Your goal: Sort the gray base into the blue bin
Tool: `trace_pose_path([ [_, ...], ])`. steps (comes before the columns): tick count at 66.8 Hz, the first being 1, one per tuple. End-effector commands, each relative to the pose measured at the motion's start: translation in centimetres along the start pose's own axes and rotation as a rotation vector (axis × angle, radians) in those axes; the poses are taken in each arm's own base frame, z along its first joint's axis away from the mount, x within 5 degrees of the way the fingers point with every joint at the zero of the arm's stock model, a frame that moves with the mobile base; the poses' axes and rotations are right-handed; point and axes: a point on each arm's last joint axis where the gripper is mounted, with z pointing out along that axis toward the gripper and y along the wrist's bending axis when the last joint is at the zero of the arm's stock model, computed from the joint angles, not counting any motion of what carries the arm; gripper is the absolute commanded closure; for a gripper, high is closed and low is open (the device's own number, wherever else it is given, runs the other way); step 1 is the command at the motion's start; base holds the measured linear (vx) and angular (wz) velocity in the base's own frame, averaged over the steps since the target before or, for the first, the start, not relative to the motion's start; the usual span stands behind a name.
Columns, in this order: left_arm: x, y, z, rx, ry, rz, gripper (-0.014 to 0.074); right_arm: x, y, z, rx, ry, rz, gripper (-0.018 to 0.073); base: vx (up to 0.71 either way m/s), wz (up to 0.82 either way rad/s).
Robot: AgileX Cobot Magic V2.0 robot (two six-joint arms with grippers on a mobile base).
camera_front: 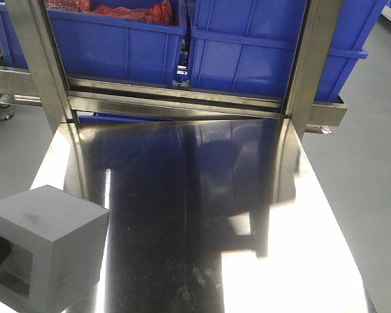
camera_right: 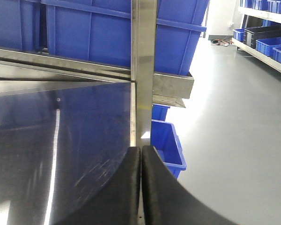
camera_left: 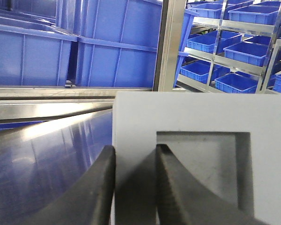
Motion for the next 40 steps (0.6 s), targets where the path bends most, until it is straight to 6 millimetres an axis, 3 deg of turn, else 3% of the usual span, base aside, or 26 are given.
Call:
trace_pose_path([
  [1, -1.85, -0.58, -0.21, 0.056, -0.114, -0.008, 0.0603, -0.51, -0.04, -0.04, 0.007, -0.074, -0.014, 0.0564, 0.0, -0.03],
  [20, -1.85, -0.58, -0.21, 0.056, -0.114, -0.008, 0.0603, -0.51, -0.04, -0.04, 0.007, -0.074, -0.014, 0.0564, -0.02, -0.24],
  [40, -1.85, -0.58, -0.21, 0.056, -0.114, -0.008, 0.0603, -0.51, -0.04, -0.04, 0.007, -0.074, -0.014, 0.0564, -0.07, -0.7],
])
